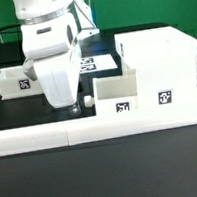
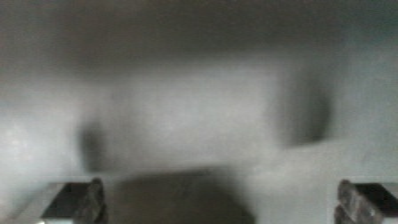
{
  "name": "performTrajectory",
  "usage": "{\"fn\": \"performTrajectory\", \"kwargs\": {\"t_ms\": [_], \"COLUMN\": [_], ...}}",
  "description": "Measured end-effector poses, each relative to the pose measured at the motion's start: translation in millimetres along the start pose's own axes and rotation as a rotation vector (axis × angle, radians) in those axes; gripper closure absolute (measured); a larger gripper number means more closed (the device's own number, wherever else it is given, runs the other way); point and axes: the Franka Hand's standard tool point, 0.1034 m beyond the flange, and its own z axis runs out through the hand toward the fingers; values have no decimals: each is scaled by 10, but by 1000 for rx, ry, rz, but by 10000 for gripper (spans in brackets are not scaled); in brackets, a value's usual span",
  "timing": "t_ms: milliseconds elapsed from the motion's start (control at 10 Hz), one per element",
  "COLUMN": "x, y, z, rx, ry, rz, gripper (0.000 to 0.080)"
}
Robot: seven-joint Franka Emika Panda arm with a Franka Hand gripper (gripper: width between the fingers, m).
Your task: Assemble drawer
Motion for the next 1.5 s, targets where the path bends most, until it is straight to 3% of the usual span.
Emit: {"fn": "performTrajectory", "kwargs": {"t_ms": [300,600,900,1500], "x": [-16,61,251,248], "y": [36,241,244,243], "z": [-26,-141,-120,-113], "rx": [13,25,23,20], "ry": [1,1,-4,-50], "rz": [-44,-66,-40,-34], "gripper": [150,150,150,150]}}
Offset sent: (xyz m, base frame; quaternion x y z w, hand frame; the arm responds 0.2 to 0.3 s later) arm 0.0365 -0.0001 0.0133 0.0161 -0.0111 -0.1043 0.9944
